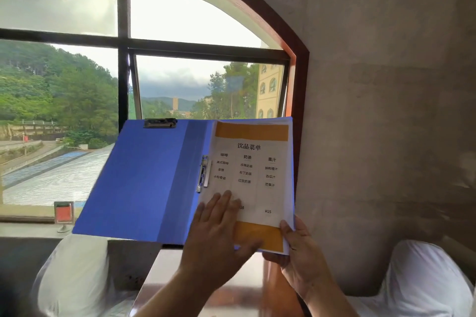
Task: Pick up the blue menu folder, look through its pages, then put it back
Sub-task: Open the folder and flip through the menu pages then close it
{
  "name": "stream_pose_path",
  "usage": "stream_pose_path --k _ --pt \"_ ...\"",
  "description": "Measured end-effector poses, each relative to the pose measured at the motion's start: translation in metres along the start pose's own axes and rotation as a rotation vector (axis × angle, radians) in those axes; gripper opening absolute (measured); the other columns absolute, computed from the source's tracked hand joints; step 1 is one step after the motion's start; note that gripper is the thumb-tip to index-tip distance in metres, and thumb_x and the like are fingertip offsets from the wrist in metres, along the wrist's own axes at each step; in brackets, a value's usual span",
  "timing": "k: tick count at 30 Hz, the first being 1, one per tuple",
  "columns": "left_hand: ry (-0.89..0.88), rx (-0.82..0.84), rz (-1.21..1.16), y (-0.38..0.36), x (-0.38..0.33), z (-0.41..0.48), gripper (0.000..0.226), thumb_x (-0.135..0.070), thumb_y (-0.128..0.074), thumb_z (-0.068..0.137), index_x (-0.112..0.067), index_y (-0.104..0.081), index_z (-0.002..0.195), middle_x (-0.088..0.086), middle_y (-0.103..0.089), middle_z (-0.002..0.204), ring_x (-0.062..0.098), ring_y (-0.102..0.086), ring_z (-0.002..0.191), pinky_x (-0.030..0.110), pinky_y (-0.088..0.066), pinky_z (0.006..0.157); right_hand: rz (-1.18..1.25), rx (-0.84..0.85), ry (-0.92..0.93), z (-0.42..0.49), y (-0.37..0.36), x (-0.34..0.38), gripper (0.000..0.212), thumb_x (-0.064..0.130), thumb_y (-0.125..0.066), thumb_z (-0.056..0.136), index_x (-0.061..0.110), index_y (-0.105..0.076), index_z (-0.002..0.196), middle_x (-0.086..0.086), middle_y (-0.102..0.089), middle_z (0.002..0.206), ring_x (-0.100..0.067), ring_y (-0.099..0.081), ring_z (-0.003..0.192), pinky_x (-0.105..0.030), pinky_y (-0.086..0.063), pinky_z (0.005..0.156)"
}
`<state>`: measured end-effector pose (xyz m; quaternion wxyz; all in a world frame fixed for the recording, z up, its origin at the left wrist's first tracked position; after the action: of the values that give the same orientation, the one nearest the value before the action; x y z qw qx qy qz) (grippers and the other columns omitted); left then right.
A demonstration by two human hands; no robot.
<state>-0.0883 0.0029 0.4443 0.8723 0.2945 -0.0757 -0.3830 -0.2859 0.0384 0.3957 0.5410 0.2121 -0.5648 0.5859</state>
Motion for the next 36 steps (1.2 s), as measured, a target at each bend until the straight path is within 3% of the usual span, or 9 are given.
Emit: stream_pose_path --k 5,11,14,17,19,21,25,30,36 --pt "0.018 -0.028 -0.021 0.001 0.001 0.004 0.058 -0.070 -0.055 0.090 -0.025 -0.076 0.120 0.006 -0.068 0.146 0.034 -0.060 0.138 0.060 -0.047 0.114 0.059 0.025 0.009 -0.011 -0.010 0.010 0.030 0.022 -0.059 0.095 0.016 -0.065 0.123 -0.016 -0.082 0.100 -0.034 -0.080 0.072 -0.047 -0.066 0.049" --pt "0.035 -0.212 -0.138 0.024 0.004 0.010 0.024 -0.036 -0.060 0.093 -0.019 -0.071 0.080 -0.004 -0.075 0.085 0.026 -0.066 0.084 0.040 -0.051 0.073 0.097 0.027 -0.002 -0.011 0.000 0.013 0.047 0.027 -0.059 0.090 0.011 -0.062 0.135 -0.023 -0.079 0.106 -0.039 -0.078 0.076 -0.050 -0.065 0.050" --pt "0.395 -0.267 -0.460 0.029 0.034 -0.001 0.028 -0.046 -0.053 0.097 -0.026 -0.065 0.081 -0.012 -0.066 0.072 0.015 -0.062 0.073 0.034 -0.046 0.062 0.109 0.022 0.027 -0.011 0.010 0.014 0.045 0.027 -0.059 0.091 0.012 -0.062 0.134 -0.019 -0.081 0.102 -0.036 -0.079 0.073 -0.044 -0.064 0.047" --pt "0.758 -0.368 -0.815 0.021 0.070 -0.021 0.044 -0.056 -0.051 0.103 -0.022 -0.056 0.076 -0.005 -0.059 0.062 0.012 -0.056 0.058 0.050 -0.050 0.059 0.128 -0.003 0.042 -0.008 0.022 0.016 0.036 0.028 -0.060 0.094 0.020 -0.071 0.127 -0.021 -0.079 0.116 -0.039 -0.080 0.087 -0.046 -0.066 0.054" --pt "0.967 -0.393 -1.116 0.010 0.090 -0.030 0.034 -0.042 -0.054 0.107 -0.016 -0.060 0.086 0.021 -0.067 0.080 0.028 -0.062 0.063 0.062 -0.057 0.067 0.149 -0.014 0.044 -0.007 0.028 0.017 0.032 0.030 -0.060 0.096 0.021 -0.073 0.124 -0.023 -0.076 0.122 -0.040 -0.079 0.096 -0.047 -0.067 0.057" --pt "1.086 -0.341 -1.262 0.005 0.100 -0.035 0.032 -0.044 -0.054 0.106 -0.014 -0.062 0.100 0.029 -0.074 0.104 0.034 -0.069 0.067 0.049 -0.058 0.066 0.166 -0.017 0.041 -0.004 0.030 0.018 0.033 0.031 -0.060 0.097 0.020 -0.072 0.126 -0.022 -0.076 0.124 -0.042 -0.077 0.101 -0.047 -0.067 0.058" --pt "1.086 -0.196 -1.203 0.004 0.103 -0.040 0.052 -0.070 -0.063 0.090 -0.025 -0.062 0.116 0.005 -0.082 0.093 0.036 -0.079 0.075 0.041 -0.059 0.062 0.158 -0.013 0.057 0.001 0.029 0.021 0.031 0.031 -0.059 0.097 0.022 -0.073 0.123 -0.019 -0.077 0.122 -0.039 -0.078 0.101 -0.045 -0.067 0.056" --pt "1.076 -0.192 -1.056 0.005 0.111 -0.043 0.018 -0.028 -0.071 0.095 -0.011 -0.072 0.098 0.017 -0.079 0.080 0.022 -0.075 0.056 0.029 -0.058 0.047 0.164 0.013 0.071 0.005 0.023 0.025 0.029 0.030 -0.058 0.096 0.020 -0.076 0.117 -0.017 -0.079 0.117 -0.038 -0.079 0.097 -0.043 -0.066 0.051" --pt "1.097 -0.209 -0.996 0.004 0.115 -0.050 0.021 -0.022 -0.066 0.098 -0.007 -0.073 0.085 0.006 -0.080 0.069 0.031 -0.068 0.059 0.035 -0.057 0.054 0.174 0.009 0.080 0.004 0.026 0.028 0.028 0.028 -0.057 0.098 0.019 -0.076 0.117 -0.016 -0.080 0.113 -0.035 -0.080 0.090 -0.042 -0.066 0.050"
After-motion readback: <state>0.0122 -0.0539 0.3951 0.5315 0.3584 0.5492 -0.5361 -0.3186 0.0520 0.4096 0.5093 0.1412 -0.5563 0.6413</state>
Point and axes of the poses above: each hand's wrist, its own z-axis towards the middle knuckle, its own y-axis out of the back of the hand, x = y × z, the point moved 6 cm from there along z, towards the middle knuckle
